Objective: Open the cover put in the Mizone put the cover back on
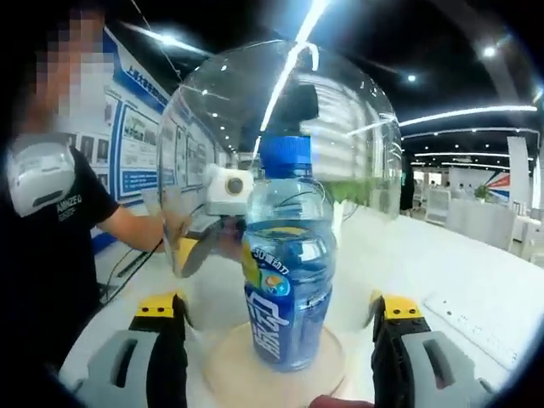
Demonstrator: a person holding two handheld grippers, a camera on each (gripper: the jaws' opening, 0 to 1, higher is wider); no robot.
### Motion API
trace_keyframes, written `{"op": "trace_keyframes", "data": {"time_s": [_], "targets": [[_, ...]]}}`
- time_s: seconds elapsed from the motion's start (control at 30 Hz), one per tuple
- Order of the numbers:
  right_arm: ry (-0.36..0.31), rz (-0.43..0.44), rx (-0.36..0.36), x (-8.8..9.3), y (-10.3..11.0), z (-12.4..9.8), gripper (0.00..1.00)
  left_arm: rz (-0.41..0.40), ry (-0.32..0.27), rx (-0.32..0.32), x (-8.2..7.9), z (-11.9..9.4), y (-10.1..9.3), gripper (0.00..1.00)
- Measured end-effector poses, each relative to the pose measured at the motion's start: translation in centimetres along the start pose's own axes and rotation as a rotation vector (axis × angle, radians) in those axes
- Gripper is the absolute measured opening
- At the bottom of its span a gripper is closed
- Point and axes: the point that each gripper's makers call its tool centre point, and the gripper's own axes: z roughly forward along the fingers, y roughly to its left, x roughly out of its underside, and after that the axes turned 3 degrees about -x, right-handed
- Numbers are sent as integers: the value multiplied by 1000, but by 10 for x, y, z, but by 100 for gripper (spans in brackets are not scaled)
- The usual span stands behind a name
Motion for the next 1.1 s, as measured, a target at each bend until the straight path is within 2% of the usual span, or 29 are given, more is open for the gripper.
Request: {"op": "trace_keyframes", "data": {"time_s": [0.2, 0.47, 0.93, 1.1], "targets": [[-1, -3, 60, 1, 0, -7, 78, 24, 38, -39, -2, -4, -1, 73], [-5, 31, 126, 3, 3, -19, 70, 31, 38, -86, -1, -12, -1, 67], [-129, 155, 274, 9, 14, -38, 56, 19, 26, -201, 4, -35, -5, 51], [-162, 163, 332, 9, 19, -42, 52, 14, 24, -241, 7, -43, -11, 44]]}}
